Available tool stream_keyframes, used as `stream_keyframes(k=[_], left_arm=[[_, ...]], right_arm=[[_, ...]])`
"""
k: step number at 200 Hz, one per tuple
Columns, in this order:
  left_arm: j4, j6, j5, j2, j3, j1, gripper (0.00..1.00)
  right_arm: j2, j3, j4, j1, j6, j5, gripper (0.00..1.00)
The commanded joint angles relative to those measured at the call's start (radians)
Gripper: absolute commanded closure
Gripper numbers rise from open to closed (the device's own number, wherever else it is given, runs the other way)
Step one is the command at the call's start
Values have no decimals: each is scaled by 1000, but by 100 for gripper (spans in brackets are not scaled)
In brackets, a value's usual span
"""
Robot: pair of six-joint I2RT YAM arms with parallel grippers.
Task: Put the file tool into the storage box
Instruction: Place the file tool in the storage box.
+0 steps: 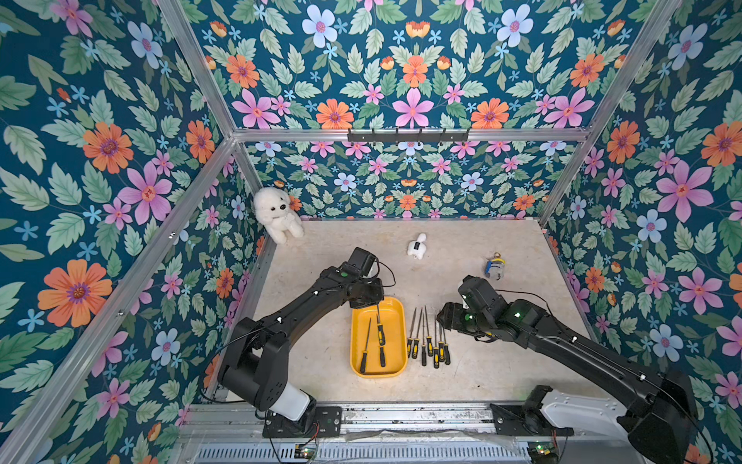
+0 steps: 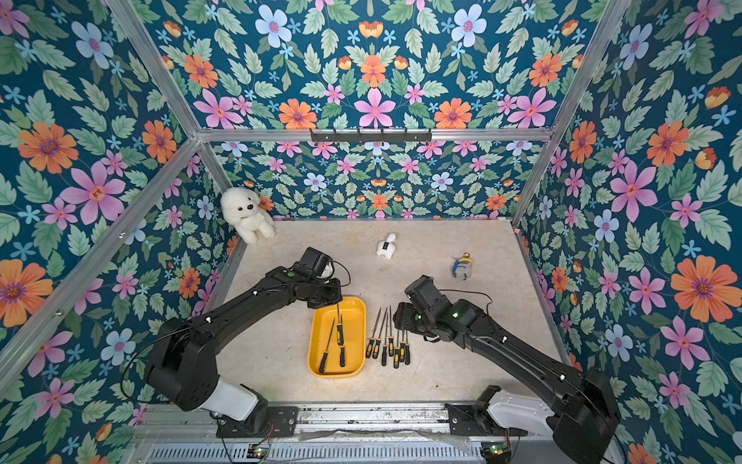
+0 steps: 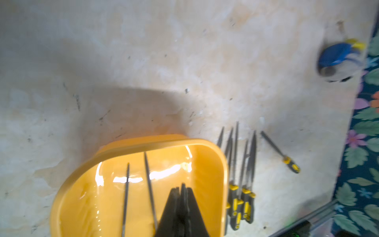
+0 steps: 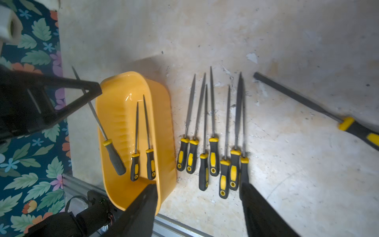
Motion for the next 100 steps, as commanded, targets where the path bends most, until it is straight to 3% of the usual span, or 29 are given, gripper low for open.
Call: stream_keyframes(k=[1,65,100], left_arm=[[1,45,-52,18,-51,5,100],[94,21,-52,56,-149,4,100],[140,3,-48,75,-179,-3,100]], right_arm=[[-24,-47,-95,-50,64,26,30],[-2,-116,-120,-93,60,28,33],[74,-143,-38,-89,25,-27,42]])
